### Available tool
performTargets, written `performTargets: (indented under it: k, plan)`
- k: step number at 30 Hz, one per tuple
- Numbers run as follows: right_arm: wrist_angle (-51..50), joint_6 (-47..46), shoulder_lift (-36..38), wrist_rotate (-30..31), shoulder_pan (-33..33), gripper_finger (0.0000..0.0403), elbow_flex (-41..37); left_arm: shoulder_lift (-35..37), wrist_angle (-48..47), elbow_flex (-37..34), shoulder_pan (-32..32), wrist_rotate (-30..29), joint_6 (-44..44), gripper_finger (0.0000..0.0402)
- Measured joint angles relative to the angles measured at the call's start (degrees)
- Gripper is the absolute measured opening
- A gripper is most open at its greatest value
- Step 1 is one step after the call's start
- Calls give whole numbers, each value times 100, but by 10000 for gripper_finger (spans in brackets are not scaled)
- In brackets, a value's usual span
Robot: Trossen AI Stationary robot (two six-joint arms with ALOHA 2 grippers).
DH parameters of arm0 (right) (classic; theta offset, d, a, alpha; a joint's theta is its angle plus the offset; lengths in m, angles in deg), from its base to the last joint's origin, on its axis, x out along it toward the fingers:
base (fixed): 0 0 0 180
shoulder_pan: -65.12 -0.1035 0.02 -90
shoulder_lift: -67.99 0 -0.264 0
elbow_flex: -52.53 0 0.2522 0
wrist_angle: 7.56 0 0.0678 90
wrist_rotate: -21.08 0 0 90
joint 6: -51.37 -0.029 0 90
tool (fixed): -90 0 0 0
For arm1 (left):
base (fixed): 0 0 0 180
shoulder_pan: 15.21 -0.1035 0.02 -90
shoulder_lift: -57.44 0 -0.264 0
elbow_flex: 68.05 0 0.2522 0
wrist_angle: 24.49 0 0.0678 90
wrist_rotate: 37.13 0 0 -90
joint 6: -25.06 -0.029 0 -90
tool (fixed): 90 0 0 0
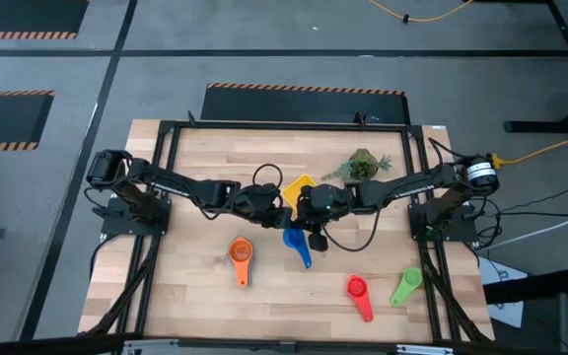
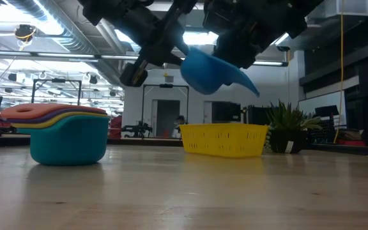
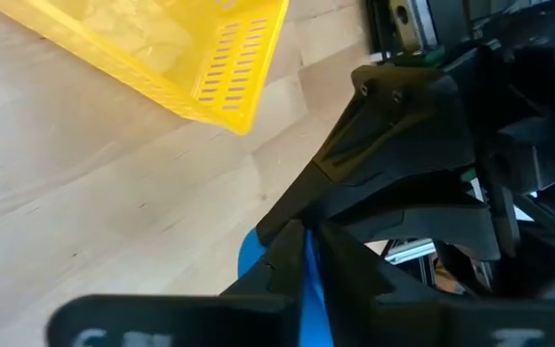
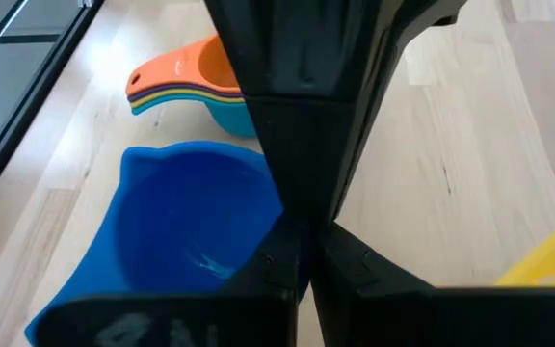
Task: Nest measuring cups in basket
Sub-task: Stack the blue measuring cup on top of the orange measuring cup
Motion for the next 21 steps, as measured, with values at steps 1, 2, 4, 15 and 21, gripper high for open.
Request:
performTargets:
  k: [1, 2, 4, 15, 21]
  plan:
    - [-4, 0, 0, 12, 0, 17, 0, 0, -9, 0, 0, -7, 13, 11]
    - [-5, 1, 0, 21, 0, 17, 0, 0, -14, 0, 0, -14, 16, 8]
    - [-5, 0, 0, 20, 0, 17, 0, 0, -15, 0, 0, -12, 15, 9]
    - [12, 11, 0, -6, 0, 44, 0, 0, -8, 0, 1, 20, -43, 7]
    - [47, 13, 0, -12, 3, 78, 0, 0, 20, 0, 4, 30, -54, 7]
